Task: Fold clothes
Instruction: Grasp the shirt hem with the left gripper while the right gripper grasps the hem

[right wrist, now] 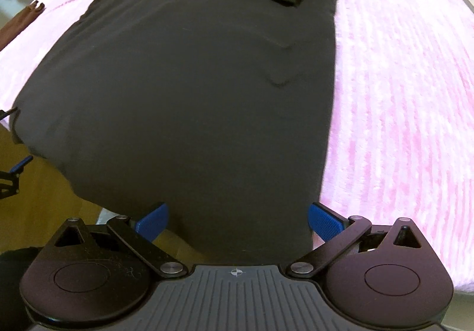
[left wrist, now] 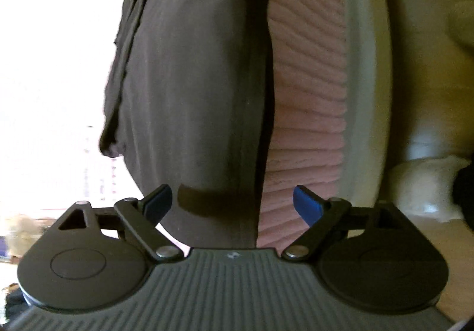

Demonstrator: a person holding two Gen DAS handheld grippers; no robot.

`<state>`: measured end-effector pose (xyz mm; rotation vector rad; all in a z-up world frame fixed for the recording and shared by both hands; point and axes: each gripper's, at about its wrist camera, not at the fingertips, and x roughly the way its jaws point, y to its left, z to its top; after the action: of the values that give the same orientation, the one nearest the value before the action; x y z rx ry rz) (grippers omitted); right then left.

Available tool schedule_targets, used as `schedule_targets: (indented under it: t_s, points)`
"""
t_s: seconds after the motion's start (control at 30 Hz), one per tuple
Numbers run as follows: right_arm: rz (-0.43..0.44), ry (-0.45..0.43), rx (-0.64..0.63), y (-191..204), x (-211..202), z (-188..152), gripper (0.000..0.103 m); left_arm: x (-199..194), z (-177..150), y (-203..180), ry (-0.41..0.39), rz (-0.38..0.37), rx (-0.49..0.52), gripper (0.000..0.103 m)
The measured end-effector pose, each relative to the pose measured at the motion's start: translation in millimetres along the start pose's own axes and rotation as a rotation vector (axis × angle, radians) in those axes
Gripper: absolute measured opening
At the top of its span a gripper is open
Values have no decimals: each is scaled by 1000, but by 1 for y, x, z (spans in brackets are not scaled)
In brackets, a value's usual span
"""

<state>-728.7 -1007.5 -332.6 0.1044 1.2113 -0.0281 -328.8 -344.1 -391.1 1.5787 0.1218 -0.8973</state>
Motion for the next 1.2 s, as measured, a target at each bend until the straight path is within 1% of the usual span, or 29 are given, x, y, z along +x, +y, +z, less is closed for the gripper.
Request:
schedule_targets:
  t_s: [0.03,0.07,0.1,0.13,0.17,0.23,0.27,0.33,0.4,0.47,0.5,0.57,0.6,0.67,0.77,0.83,0.9,0.93,0.97,1.0,1.03,1.07,1.1,1.13,1.17,1.2]
  points:
    - [-3,-5,2,-1,1,-3,103,2,-1,2,12,2,-8,84]
    - [-5,-11,5,-1,1,-6,103,5,-1,3,25,4,-16,67]
    - [-8,-15,6,-1,1,-8,103,5,-2,7,34,1,-30,54]
    - [-12,-18,5,0,-1,-9,103,1,-3,18,37,-14,-60,38]
    - [-13,-23,2,1,-3,-10,103,-4,-3,28,39,-29,-90,29]
    - [-8,-47,-29,8,-12,-10,103,-15,-5,50,34,-59,-133,21]
    - [-3,-61,-56,14,-17,-10,103,-22,-6,62,29,-74,-150,14]
    - [12,-92,-136,30,-28,-10,103,-33,-9,90,9,-120,-213,14]
    - [31,-128,-260,53,-36,-13,103,-43,-11,123,-12,-178,-301,12]
    - [49,-166,-408,79,-42,-20,103,-43,-16,162,-9,-269,-445,11]
    - [55,-181,-469,92,-42,-24,103,-41,-19,182,-5,-318,-534,11]
    - [56,-203,-559,113,-38,-30,103,-35,-21,210,4,-386,-673,10]
    - [48,-214,-592,121,-35,-34,103,-33,-23,224,2,-412,-723,10]
    - [7,-240,-630,129,-26,-39,103,-27,-25,248,-2,-438,-776,9]
    - [-60,-269,-678,132,-7,-44,103,-27,-22,266,-9,-470,-809,9]
    - [-96,-291,-687,125,2,-43,102,-27,-19,273,-11,-481,-803,9]
    - [-124,-306,-674,107,4,-39,102,-28,-16,274,-12,-485,-776,9]
    - [-144,-313,-664,99,2,-38,97,-27,-16,274,-10,-488,-770,9]
    - [-160,-313,-658,91,1,-37,86,-27,-16,273,-8,-491,-763,9]
    - [-169,-301,-660,82,1,-35,66,-28,-17,272,-5,-493,-757,9]
    - [-184,-290,-666,75,1,-34,58,-28,-17,270,-2,-494,-752,9]
    - [-205,-280,-678,70,2,-32,58,-27,-17,269,1,-495,-748,9]
    - [-225,-265,-691,62,2,-32,53,-25,-17,268,3,-494,-742,9]
    - [-240,-244,-703,54,3,-33,38,-25,-17,267,6,-491,-733,9]
    - [-255,-222,-718,45,3,-34,31,-25,-17,265,8,-487,-721,9]
    - [-263,-198,-729,37,3,-34,16,-24,-17,263,11,-484,-707,9]
